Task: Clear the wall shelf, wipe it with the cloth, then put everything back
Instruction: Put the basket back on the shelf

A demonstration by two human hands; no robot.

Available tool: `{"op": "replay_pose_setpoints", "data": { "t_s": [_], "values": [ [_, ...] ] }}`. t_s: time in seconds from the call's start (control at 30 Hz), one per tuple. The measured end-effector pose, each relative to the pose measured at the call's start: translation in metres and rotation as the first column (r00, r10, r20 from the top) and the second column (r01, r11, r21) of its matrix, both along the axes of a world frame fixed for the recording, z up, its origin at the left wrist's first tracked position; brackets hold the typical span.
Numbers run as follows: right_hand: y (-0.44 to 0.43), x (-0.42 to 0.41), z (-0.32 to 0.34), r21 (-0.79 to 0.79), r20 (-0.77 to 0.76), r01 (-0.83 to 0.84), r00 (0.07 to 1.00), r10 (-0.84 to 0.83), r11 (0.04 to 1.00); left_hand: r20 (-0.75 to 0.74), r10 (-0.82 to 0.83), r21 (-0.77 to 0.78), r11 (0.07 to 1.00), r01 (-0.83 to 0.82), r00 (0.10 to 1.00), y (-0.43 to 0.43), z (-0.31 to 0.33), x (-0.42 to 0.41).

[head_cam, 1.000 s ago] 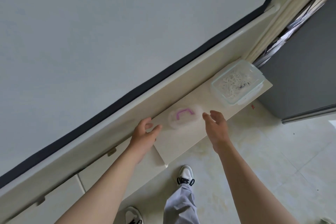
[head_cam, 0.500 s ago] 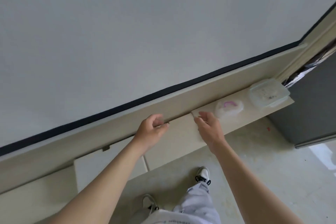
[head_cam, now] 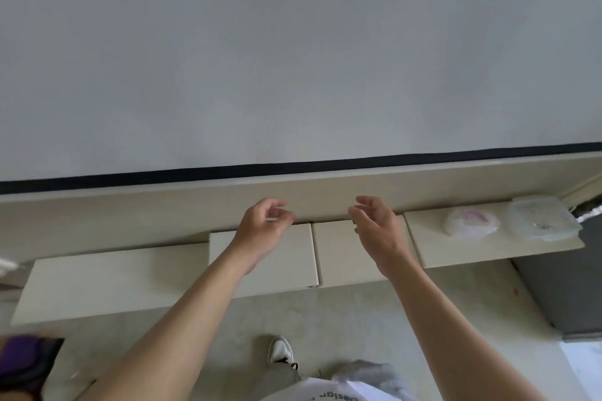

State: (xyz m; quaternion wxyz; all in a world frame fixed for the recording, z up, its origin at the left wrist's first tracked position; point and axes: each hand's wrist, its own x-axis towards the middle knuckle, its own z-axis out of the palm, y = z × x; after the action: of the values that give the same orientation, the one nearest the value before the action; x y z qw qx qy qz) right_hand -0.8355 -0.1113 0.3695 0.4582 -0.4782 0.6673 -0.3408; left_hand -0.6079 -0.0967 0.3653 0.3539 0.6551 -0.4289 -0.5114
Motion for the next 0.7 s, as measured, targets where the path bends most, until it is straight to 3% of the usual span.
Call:
{"op": "replay_pose_setpoints", "data": {
  "t_s": [0.33,0.57,0.7],
  "values": [
    [0.059,0.031,0.014,-0.055,0.06,-0.207,0.976,0.211,0.977,0.01,0.256,-0.055,0.965,-0.255,0.967,0.115,0.018,0.048],
    [0.127,0.046,-0.001,-0.028,0.223,-0.2,0.954,0.201,0.979,0.069,0.369,-0.009,0.929,-0.37,0.927,0.193,0.016,0.053],
    [0.16,0.056,-0.008,-0.013,0.24,-0.228,0.945,0.224,0.974,0.09,0.386,-0.026,0.922,-0.385,0.918,0.223,0.017,0.057]
  ]
}}
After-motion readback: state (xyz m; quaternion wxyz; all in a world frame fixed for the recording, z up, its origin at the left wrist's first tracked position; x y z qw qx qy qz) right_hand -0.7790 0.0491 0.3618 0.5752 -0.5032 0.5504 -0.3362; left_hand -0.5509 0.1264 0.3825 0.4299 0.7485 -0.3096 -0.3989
